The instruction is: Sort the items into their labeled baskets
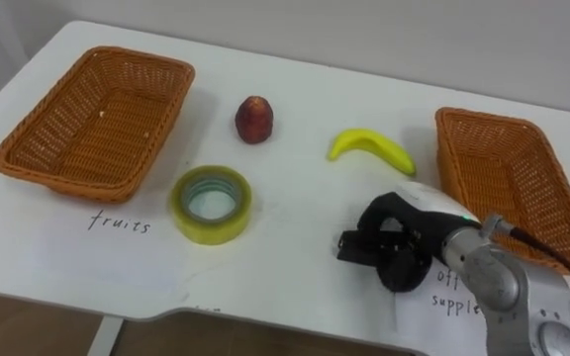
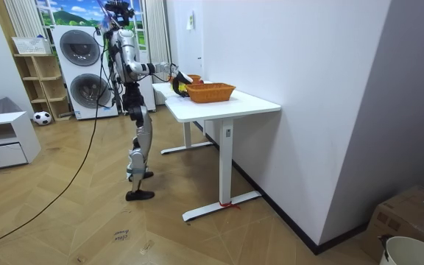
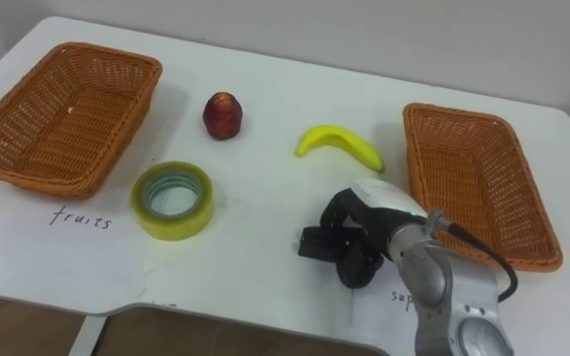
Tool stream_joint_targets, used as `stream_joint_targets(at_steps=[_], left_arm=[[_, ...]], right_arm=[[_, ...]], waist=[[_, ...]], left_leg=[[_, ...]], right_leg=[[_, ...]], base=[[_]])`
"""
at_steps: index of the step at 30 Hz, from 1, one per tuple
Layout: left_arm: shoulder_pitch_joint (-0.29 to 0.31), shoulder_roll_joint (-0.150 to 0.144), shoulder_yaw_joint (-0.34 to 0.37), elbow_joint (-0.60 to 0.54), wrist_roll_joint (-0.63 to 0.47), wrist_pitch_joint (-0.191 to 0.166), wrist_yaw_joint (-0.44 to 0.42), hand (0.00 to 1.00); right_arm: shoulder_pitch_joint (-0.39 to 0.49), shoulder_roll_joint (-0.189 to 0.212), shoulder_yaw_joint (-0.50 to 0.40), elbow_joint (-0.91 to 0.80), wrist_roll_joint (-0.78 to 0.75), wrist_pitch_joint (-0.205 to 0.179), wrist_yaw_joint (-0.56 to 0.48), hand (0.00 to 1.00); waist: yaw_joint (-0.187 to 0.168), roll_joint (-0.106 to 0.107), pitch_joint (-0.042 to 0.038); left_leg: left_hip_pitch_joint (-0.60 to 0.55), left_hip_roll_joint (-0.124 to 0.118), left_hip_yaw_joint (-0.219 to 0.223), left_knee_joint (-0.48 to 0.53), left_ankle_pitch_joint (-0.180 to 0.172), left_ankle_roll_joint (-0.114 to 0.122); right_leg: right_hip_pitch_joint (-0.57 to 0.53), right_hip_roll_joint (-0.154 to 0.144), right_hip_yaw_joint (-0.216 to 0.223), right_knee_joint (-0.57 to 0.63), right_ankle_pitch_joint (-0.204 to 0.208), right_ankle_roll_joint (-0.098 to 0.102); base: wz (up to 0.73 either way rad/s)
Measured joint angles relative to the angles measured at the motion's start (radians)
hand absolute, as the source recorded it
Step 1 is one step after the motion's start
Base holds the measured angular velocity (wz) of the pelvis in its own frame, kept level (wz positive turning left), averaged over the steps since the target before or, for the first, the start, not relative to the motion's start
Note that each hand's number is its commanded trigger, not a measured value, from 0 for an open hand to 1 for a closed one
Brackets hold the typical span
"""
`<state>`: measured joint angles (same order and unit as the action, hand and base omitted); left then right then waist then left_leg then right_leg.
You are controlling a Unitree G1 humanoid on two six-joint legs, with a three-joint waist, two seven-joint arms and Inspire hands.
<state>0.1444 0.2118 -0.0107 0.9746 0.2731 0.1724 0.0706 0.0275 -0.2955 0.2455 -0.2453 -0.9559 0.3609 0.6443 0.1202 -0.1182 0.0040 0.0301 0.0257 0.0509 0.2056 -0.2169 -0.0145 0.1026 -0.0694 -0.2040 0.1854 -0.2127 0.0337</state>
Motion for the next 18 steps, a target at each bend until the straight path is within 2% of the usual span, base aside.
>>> stream_joint_targets(at_steps=[18], left_arm=[[0.0, 0.001, -0.006, -0.013, -0.007, -0.021, 0.0, 0.0]], right_arm=[[0.0, 0.022, 0.01, 0.013, 0.015, -0.001, -0.02, 1.0]], waist=[[-0.003, 0.001, 0.0002]], left_leg=[[-0.009, -0.001, -0.01, 0.011, 0.0, 0.0]], right_leg=[[-0.001, 0.0, 0.001, -0.001, 0.0, 0.0]], base=[[0.01]])
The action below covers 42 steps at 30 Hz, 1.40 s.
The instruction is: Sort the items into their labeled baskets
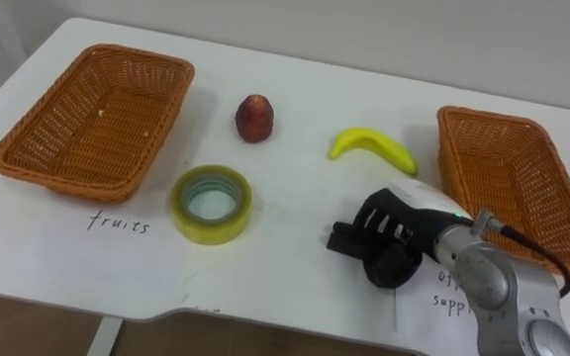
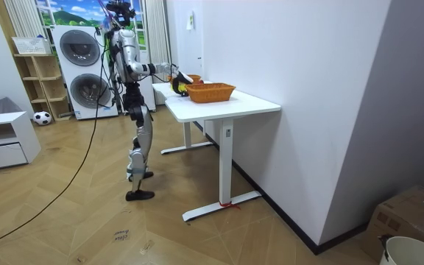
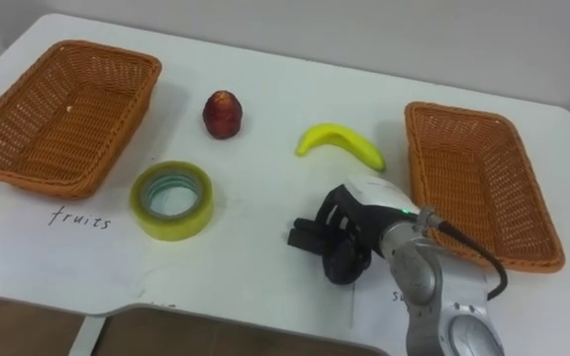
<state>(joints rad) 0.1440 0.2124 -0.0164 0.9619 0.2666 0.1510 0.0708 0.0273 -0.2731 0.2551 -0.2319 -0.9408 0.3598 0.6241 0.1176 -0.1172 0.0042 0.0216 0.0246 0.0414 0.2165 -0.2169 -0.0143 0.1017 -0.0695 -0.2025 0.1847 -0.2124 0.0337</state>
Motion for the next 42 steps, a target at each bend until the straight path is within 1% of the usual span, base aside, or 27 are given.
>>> stream_joint_targets(at_steps=[8, 13, 16, 18, 20, 22, 23, 24, 26, 28, 33, 35, 36, 42], left_arm=[[0.0, 0.0, 0.0, -0.001, -0.001, -0.005, 0.001, 0.0], [-0.003, 0.0, -0.001, -0.001, -0.002, -0.006, 0.006, 0.0], [0.0, 0.0, -0.001, 0.0, -0.041, -0.011, 0.018, 0.0], [0.002, -0.005, 0.0, -0.001, -0.05, -0.015, 0.033, 0.0], [0.002, -0.006, 0.005, -0.002, -0.059, -0.035, 0.045, 0.0], [0.002, -0.006, 0.008, -0.002, -0.058, -0.044, 0.055, 0.0], [0.003, -0.007, 0.016, -0.001, -0.059, -0.048, 0.057, 0.0], [0.005, -0.008, 0.022, -0.001, -0.058, -0.048, 0.058, 0.0], [0.007, -0.011, 0.034, 0.0, -0.06, -0.048, 0.067, 0.0], [0.01, -0.012, 0.04, 0.002, -0.06, -0.048, 0.072, 0.0], [0.025, -0.014, 0.054, 0.003, -0.056, -0.061, 0.074, 0.0], [0.031, -0.014, 0.058, 0.003, -0.055, -0.07, 0.074, 0.0], [0.037, -0.014, 0.062, 0.003, -0.053, -0.07, 0.074, 0.0], [0.058, -0.019, 0.091, 0.005, -0.049, -0.07, 0.075, 0.0]], right_arm=[[0.001, 0.001, 0.0, -0.001, 0.0, 0.0, -0.003, 1.0], [0.013, 0.0, -0.001, 0.003, 0.035, -0.001, -0.038, 1.0], [0.014, -0.004, -0.004, 0.013, 0.074, -0.004, -0.067, 1.0], [0.014, -0.004, -0.011, 0.015, 0.092, -0.014, -0.079, 1.0], [0.014, -0.004, -0.025, 0.015, 0.128, -0.031, -0.078, 1.0], [0.014, -0.004, -0.041, 0.012, 0.164, -0.041, -0.076, 1.0], [0.014, -0.004, -0.048, 0.002, 0.187, -0.042, -0.075, 1.0], [0.014, -0.004, -0.06, -0.004, 0.213, -0.052, -0.075, 1.0], [0.014, -0.003, -0.084, -0.019, 0.243, -0.064, -0.075, 1.0], [0.014, -0.003, -0.108, -0.042, 0.271, -0.072, -0.075, 1.0], [0.013, -0.004, -0.177, -0.123, 0.317, -0.094, -0.095, 1.0], [0.011, -0.004, -0.206, -0.145, 0.327, -0.123, -0.112, 1.0], [0.009, -0.004, -0.21, -0.145, 0.332, -0.13, -0.121, 1.0], [0.006, -0.007, -0.213, -0.15, 0.36, -0.132, -0.123, 1.0]], waist=[[0.001, 0.0, -0.0003], [-0.002, -0.002, -0.0015], [-0.005, -0.001, -0.0008], [-0.006, 0.002, 0.0014], [-0.007, 0.007, 0.005], [-0.013, 0.011, 0.008], [-0.013, 0.01, 0.0072], [-0.018, 0.012, 0.0085], [-0.03, 0.013, 0.0082], [-0.034, 0.013, 0.007], [-0.034, 0.01, 0.0031], [-0.033, 0.011, 0.003], [-0.033, 0.012, 0.0024], [-0.034, 0.015, 0.0016]], left_leg=[[-0.014, 0.001, 0.001, 0.004, 0.001, 0.001], [-0.011, 0.0, 0.004, 0.005, 0.001, 0.003], [-0.004, 0.0, 0.003, 0.005, 0.002, 0.003], [0.001, 0.0, 0.003, 0.004, 0.002, 0.003], [0.001, 0.0, 0.004, 0.004, 0.002, 0.003], [-0.001, 0.0, 0.004, 0.004, 0.002, 0.003], [-0.001, 0.0, 0.003, 0.002, 0.002, 0.003], [-0.001, 0.0, 0.003, 0.001, 0.002, 0.003], [0.0, 0.0, 0.003, -0.003, 0.002, 0.004], [0.001, -0.001, 0.002, -0.003, 0.003, 0.004], [0.008, -0.001, 0.002, -0.005, 0.003, 0.004], [0.009, -0.001, 0.002, -0.008, 0.003, 0.004], [0.012, -0.001, 0.002, -0.012, 0.003, 0.004], [0.016, -0.001, 0.004, -0.016, 0.003, 0.004]], right_leg=[[-0.013, 0.001, 0.0, 0.002, 0.007, -0.002], [-0.011, 0.0, 0.002, 0.002, 0.01, -0.001], [-0.004, 0.0, 0.002, 0.0, 0.01, 0.0], [0.0, 0.0, 0.003, 0.001, 0.01, 0.0], [0.0, 0.0, 0.008, 0.001, 0.01, 0.0], [-0.001, 0.0, 0.007, 0.001, 0.01, 0.0], [-0.002, 0.0, 0.005, 0.001, 0.01, 0.0], [-0.002, 0.0, 0.004, 0.001, 0.01, 0.0], [-0.004, 0.0, 0.004, 0.001, 0.01, 0.0], [-0.005, 0.0, 0.004, 0.001, 0.01, 0.0], [-0.001, -0.001, 0.005, 0.0, 0.01, 0.0], [-0.001, -0.001, 0.007, -0.001, 0.01, 0.0], [-0.001, -0.001, 0.008, -0.002, 0.01, 0.0], [0.0, -0.001, 0.007, -0.002, 0.01, 0.0]], base=[[0.0], [-0.01], [0.0], [0.0], [0.0], [0.0], [0.0], [0.0], [0.0], [0.0], [0.0], [0.0], [0.0], [0.0]])
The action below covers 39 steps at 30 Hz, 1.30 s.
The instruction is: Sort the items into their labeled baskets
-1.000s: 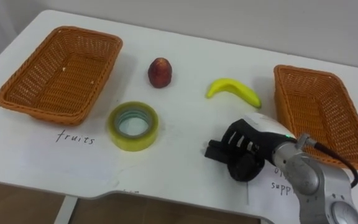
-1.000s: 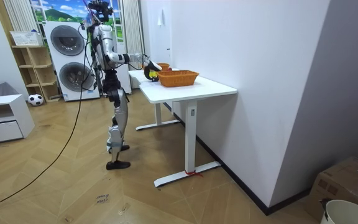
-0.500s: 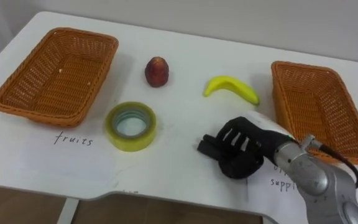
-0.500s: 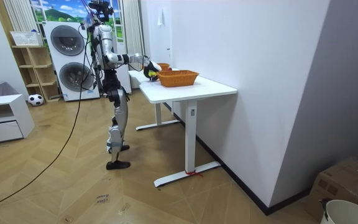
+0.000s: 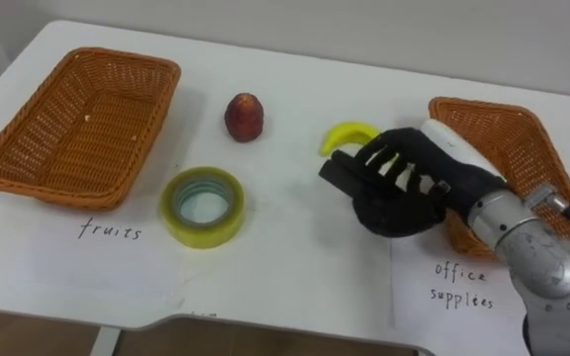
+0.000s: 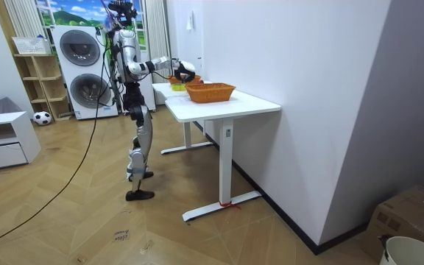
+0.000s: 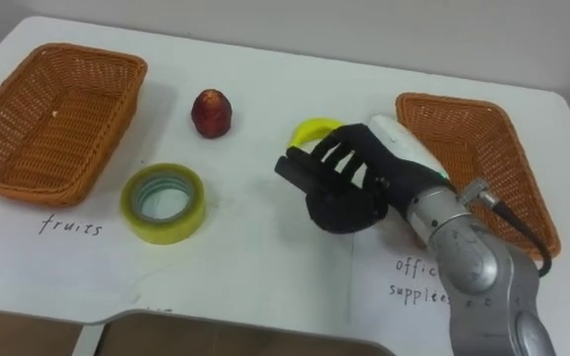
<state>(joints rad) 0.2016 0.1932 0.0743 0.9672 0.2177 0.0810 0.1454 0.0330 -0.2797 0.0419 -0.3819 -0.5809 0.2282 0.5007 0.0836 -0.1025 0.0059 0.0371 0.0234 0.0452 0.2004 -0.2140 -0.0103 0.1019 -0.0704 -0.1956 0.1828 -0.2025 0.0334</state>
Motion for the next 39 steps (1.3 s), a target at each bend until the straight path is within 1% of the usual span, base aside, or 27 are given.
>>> stream_joint_targets(at_steps=[3, 6, 7, 9, 12, 14, 17, 19, 20, 21, 23, 25, 27, 30, 31, 33, 35, 36, 39], left_arm=[[0.01, -0.004, 0.003, 0.0, 0.003, 0.001, 0.0, 0.0], [0.023, -0.007, 0.009, -0.001, 0.03, 0.002, -0.009, 0.0], [0.026, -0.009, 0.02, -0.001, 0.042, 0.004, -0.018, 0.0], [0.028, -0.011, 0.044, -0.001, 0.05, 0.007, -0.032, 0.0], [0.028, -0.012, 0.048, -0.001, 0.051, 0.007, -0.044, 0.0], [0.027, -0.018, 0.048, -0.001, 0.051, 0.006, -0.05, 0.0], [0.029, -0.021, 0.049, -0.001, 0.057, 0.006, -0.051, 0.0], [0.029, -0.021, 0.051, -0.001, 0.058, 0.006, -0.051, 0.0], [0.03, -0.022, 0.061, -0.001, 0.057, 0.004, -0.051, 0.0], [0.03, -0.024, 0.07, 0.0, 0.057, 0.003, -0.051, 0.0], [0.038, -0.024, 0.097, 0.005, 0.056, 0.002, -0.049, 0.0], [0.047, -0.022, 0.104, 0.005, 0.056, 0.002, -0.049, 0.0], [0.048, -0.023, 0.116, 0.014, 0.057, 0.003, -0.05, 0.0], [0.045, -0.021, 0.121, 0.033, 0.057, 0.002, -0.048, 0.0], [0.047, -0.022, 0.121, 0.039, 0.057, 0.002, -0.048, 0.0], [0.053, -0.022, 0.121, 0.044, 0.057, 0.003, -0.048, 0.0], [0.054, -0.022, 0.121, 0.044, 0.057, 0.002, -0.048, 0.0], [0.054, -0.022, 0.123, 0.044, 0.057, 0.002, -0.048, 0.0], [0.056, -0.022, 0.123, 0.044, 0.057, 0.002, -0.048, 0.0]], right_arm=[[-0.003, -0.001, -0.026, -0.017, 0.03, 0.0, 0.0, 1.0], [-0.003, -0.002, -0.071, -0.039, 0.035, -0.008, -0.001, 1.0], [-0.003, -0.002, -0.091, -0.052, 0.035, -0.008, -0.003, 1.0], [-0.012, -0.004, -0.124, -0.065, 0.036, -0.012, -0.02, 1.0], [-0.022, -0.005, -0.151, -0.067, 0.04, -0.019, -0.036, 1.0], [-0.027, -0.01, -0.167, -0.068, 0.042, -0.02, -0.044, 1.0], [-0.027, -0.011, -0.188, -0.068, 0.043, -0.02, -0.05, 1.0], [-0.027, -0.013, -0.197, -0.068, 0.05, -0.022, -0.057, 1.0], [-0.028, -0.013, -0.21, -0.068, 0.064, -0.025, -0.061, 1.0], [-0.028, -0.013, -0.217, -0.068, 0.067, -0.028, -0.063, 1.0], [-0.028, -0.013, -0.236, -0.067, 0.072, -0.031, -0.085, 1.0], [-0.028, -0.014, -0.245, -0.065, 0.075, -0.031, -0.106, 1.0], [-0.028, -0.02, -0.264, -0.05, 0.106, -0.031, -0.133, 1.0], [-0.028, -0.021, -0.271, -0.029, 0.107, -0.033, -0.167, 1.0], [-0.028, -0.022, -0.273, -0.022, 0.107, -0.034, -0.178, 1.0], [-0.028, -0.023, -0.284, -0.006, 0.113, -0.047, -0.196, 1.0], [-0.028, -0.024, -0.304, 0.011, 0.133, -0.058, -0.212, 1.0], [-0.026, -0.026, -0.311, 0.02, 0.147, -0.058, -0.225, 1.0], [-0.023, -0.029, -0.32, 0.024, 0.175, -0.058, -0.245, 1.0]], waist=[[-0.004, -0.002, -0.001], [-0.007, -0.007, -0.0044], [-0.007, -0.008, -0.0049], [-0.016, -0.009, -0.0044], [-0.025, -0.009, -0.0039], [-0.028, -0.009, -0.0036], [-0.031, -0.012, -0.0016], [-0.038, -0.014, -0.0017], [-0.048, -0.018, -0.0021], [-0.048, -0.02, -0.0019], [-0.053, -0.027, 0.002], [-0.055, -0.035, 0.0047], [-0.06, -0.042, 0.0014], [-0.064, -0.043, 0.0003], [-0.071, -0.043, 0.0003], [-0.081, -0.042, 0.0014], [-0.082, -0.04, 0.0022], [-0.083, -0.036, 0.0043], [-0.09, -0.032, 0.0038]], left_leg=[[-0.001, 0.0, 0.0, 0.001, 0.0, 0.0], [-0.001, 0.0, 0.0, 0.001, 0.0, 0.0], [-0.001, 0.0, 0.0, 0.002, 0.0, 0.0], [-0.006, 0.0, 0.001, 0.004, 0.0, 0.0], [-0.01, 0.0, 0.003, 0.005, 0.0, 0.0], [-0.01, 0.001, 0.008, 0.005, 0.0, 0.0], [-0.009, 0.001, 0.01, 0.005, 0.0, 0.0], [-0.007, 0.001, 0.011, 0.006, 0.0, 0.0], [-0.006, 0.001, 0.013, 0.005, 0.0, 0.0], [-0.006, 0.001, 0.013, 0.006, 0.0, 0.0], [-0.003, 0.002, 0.017, 0.006, 0.0, 0.0], [-0.001, 0.002, 0.021, 0.005, 0.0, 0.0], [-0.001, 0.002, 0.023, 0.005, 0.0, 0.0], [-0.001, 0.003, 0.023, 0.006, 0.0, 0.0], [-0.001, 0.003, 0.023, 0.007, 0.0, 0.0], [-0.003, 0.003, 0.023, 0.013, 0.0, 0.0], [-0.004, 0.003, 0.023, 0.014, -0.001, 0.0], [-0.005, 0.003, 0.023, 0.015, -0.001, 0.0], [-0.007, 0.004, 0.023, 0.014, -0.001, 0.0]], right_leg=[[0.0, 0.0, -0.004, 0.0, 0.0, 0.0], [0.001, -0.001, -0.008, 0.0, 0.0, 0.0], [0.001, -0.001, -0.008, 0.0, 0.0, 0.0], [0.0, -0.001, -0.009, 0.0, 0.0, 0.0], [-0.002, -0.001, -0.009, 0.0, 0.0, 0.0], [-0.003, -0.001, -0.008, 0.0, 0.0, 0.0], [-0.005, 0.0, -0.002, 0.001, 0.0, 0.0], [-0.006, 0.0, 0.002, 0.001, 0.0, 0.0], [-0.008, 0.0, 0.004, 0.002, 0.0, 0.0], [-0.008, 0.0, 0.005, 0.002, 0.0, 0.0], [-0.008, 0.0, 0.008, 0.002, 0.0, 0.0], [-0.008, 0.0, 0.007, 0.001, 0.0, 0.0], [-0.009, 0.0, 0.007, 0.002, 0.0, 0.0], [-0.008, 0.0, 0.007, 0.002, 0.0, 0.0], [-0.007, 0.0, 0.007, 0.002, 0.0, 0.0], [-0.006, 0.0, 0.007, 0.002, 0.0, 0.0], [-0.006, 0.0, 0.006, 0.002, 0.0, 0.0], [-0.005, 0.0, 0.006, 0.002, 0.0, 0.0], [-0.005, 0.0, 0.004, 0.002, 0.0, 0.0]], base=[[0.0], [0.0], [0.0], [0.0], [-0.02], [-0.07], [-0.03], [0.0], [0.0], [-0.04], [-0.05], [-0.06], [-0.02], [0.0], [0.0], [0.0], [0.0], [0.0], [0.0]])
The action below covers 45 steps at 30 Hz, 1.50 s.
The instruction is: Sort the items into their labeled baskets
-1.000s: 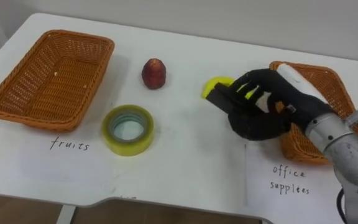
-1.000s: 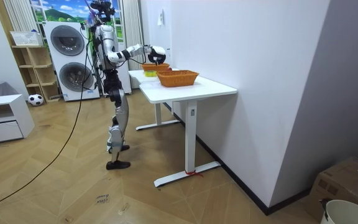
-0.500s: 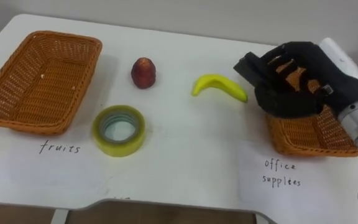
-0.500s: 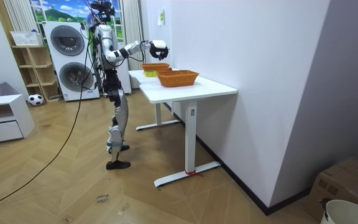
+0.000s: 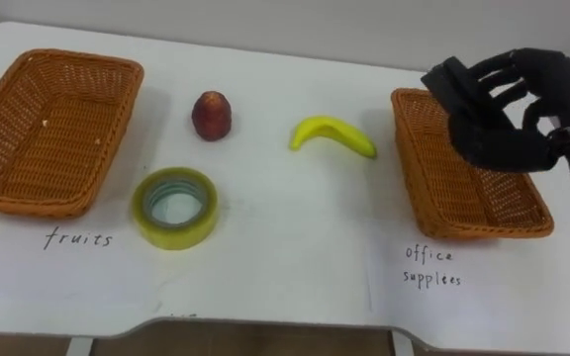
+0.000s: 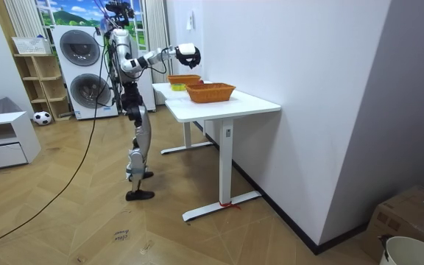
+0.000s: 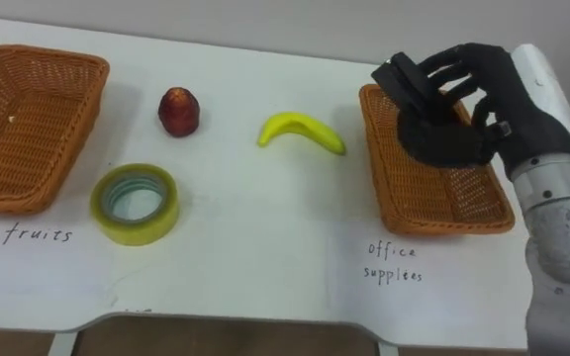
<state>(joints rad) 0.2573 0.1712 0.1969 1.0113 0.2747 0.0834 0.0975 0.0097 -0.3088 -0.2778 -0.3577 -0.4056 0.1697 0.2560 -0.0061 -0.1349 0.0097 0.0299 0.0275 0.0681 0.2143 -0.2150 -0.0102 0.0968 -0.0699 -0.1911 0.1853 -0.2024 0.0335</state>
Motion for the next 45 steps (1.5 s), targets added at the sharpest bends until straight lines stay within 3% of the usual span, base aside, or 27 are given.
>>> stream_joint_targets(at_steps=[6, 28, 37, 38, 39, 40, 41, 42, 45], left_arm=[[0.019, -0.003, 0.032, -0.008, 0.003, 0.001, 0.0, 0.0], [0.025, -0.001, 0.035, -0.041, 0.002, 0.014, 0.004, 0.0], [0.029, 0.001, 0.033, -0.041, 0.0, 0.031, -0.018, 0.0], [0.029, 0.001, 0.033, -0.042, 0.0, 0.035, -0.024, 0.0], [0.029, 0.001, 0.033, -0.042, 0.0, 0.038, -0.027, 0.0], [0.029, 0.001, 0.033, -0.042, 0.0, 0.039, -0.029, 0.0], [0.029, 0.001, 0.033, -0.042, 0.0, 0.04, -0.033, 0.0], [0.03, 0.001, 0.033, -0.042, -0.001, 0.041, -0.039, 0.0], [0.03, 0.001, 0.031, -0.042, -0.007, 0.04, -0.042, 0.0]], right_arm=[[0.005, -0.001, -0.03, 0.075, 0.007, -0.007, -0.038, 1.0], [0.059, -0.005, -0.031, 0.136, 0.018, 0.007, -0.041, 1.0], [0.059, -0.007, -0.022, 0.161, 0.006, 0.011, -0.044, 1.0], [0.059, -0.007, -0.02, 0.161, 0.006, 0.011, -0.044, 0.83], [0.059, -0.007, -0.02, 0.161, 0.006, 0.011, -0.044, 0.76], [0.059, -0.007, -0.02, 0.161, 0.006, 0.011, -0.044, 0.52], [0.059, -0.007, -0.02, 0.161, 0.006, 0.011, -0.044, 0.41], [0.059, -0.008, -0.019, 0.161, 0.006, 0.011, -0.044, 0.0], [0.059, -0.008, -0.018, 0.164, 0.006, 0.011, -0.048, 0.0]], waist=[[-0.02, 0.013, -0.0079], [-0.021, -0.002, -0.0082], [-0.017, 0.008, -0.0073], [-0.017, 0.009, -0.0082], [-0.017, 0.009, -0.0089], [-0.017, 0.009, -0.0093], [-0.016, 0.009, -0.0097], [-0.016, 0.01, -0.0108], [-0.016, 0.01, -0.0111]], left_leg=[[0.024, 0.0, 0.007, -0.011, 0.0, 0.0], [0.034, 0.001, 0.013, -0.017, 0.0, 0.0], [0.033, 0.001, 0.013, -0.016, 0.0, 0.0], [0.032, 0.001, 0.013, -0.016, 0.0, 0.0], [0.033, 0.001, 0.013, -0.016, 0.0, 0.0], [0.033, 0.001, 0.013, -0.016, 0.0, 0.0], [0.033, 0.001, 0.013, -0.015, 0.0, 0.0], [0.034, 0.001, 0.013, -0.015, 0.0, 0.0], [0.034, 0.001, 0.012, -0.011, 0.0, 0.0]], right_leg=[[0.017, 0.0, -0.003, 0.0, 0.0, 0.0], [0.021, 0.0, -0.015, 0.0, 0.0, 0.0], [0.021, -0.002, -0.034, 0.0, 0.0, 0.0], [0.021, -0.003, -0.034, 0.0, 0.0, 0.0], [0.021, -0.003, -0.035, 0.0, 0.0, 0.0], [0.021, -0.003, -0.035, 0.0, 0.0, 0.0], [0.023, -0.003, -0.035, 0.0, 0.0, 0.0], [0.024, -0.003, -0.035, 0.0, 0.0, 0.0], [0.027, -0.003, -0.038, 0.0, 0.0, 0.0]], base=[[-0.02], [-0.01], [0.0], [0.0], [0.0], [0.0], [0.0], [0.0], [0.0]])
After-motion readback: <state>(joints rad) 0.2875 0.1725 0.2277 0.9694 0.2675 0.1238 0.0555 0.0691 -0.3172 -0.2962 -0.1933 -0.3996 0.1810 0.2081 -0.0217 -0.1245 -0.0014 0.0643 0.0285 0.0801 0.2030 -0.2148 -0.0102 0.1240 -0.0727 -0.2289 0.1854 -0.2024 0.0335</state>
